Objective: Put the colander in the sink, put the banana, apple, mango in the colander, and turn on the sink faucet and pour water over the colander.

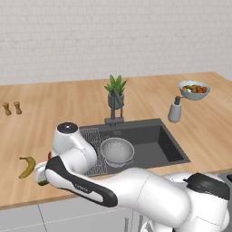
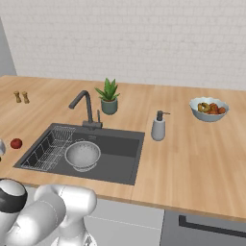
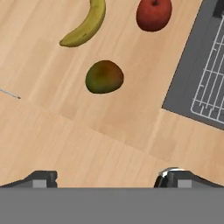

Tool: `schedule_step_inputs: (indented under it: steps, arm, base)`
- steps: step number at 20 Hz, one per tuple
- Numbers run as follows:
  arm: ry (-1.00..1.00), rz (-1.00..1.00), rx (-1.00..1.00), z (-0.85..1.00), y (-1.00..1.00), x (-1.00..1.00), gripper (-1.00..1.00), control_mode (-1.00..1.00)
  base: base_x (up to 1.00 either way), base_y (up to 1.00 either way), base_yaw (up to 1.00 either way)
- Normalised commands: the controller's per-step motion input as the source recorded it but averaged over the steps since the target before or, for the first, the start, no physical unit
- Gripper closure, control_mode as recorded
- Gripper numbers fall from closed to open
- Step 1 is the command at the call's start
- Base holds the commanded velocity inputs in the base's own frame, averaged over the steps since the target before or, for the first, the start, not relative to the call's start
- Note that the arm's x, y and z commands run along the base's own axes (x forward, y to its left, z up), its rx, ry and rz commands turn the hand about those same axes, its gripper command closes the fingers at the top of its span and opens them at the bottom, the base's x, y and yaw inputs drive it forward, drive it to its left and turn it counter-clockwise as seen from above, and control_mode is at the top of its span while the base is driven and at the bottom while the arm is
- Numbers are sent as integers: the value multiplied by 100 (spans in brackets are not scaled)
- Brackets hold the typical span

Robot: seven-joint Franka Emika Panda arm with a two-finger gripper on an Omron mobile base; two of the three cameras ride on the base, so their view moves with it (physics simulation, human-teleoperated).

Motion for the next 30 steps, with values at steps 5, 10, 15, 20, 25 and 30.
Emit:
schedule_step_inputs:
  steps: [5, 10, 15, 20, 25, 30]
  arm:
    - [0, -9, 3, -20, 21, 0, -100, -100]
    - [0, -11, 4, -24, 25, 4, -100, -100]
    - [0, -9, 5, -21, 1, 17, -100, -100]
    - [0, -14, 0, -6, 0, 49, -100, -100]
    - [0, -15, 0, 0, 14, 23, -100, -100]
    - [0, -12, 0, -5, 12, 6, -100, -100]
  base:
    - [0, 0, 0]
    - [0, 0, 0]
    - [0, 0, 0]
    - [0, 0, 0]
    - [0, 0, 0]
    - [0, 0, 0]
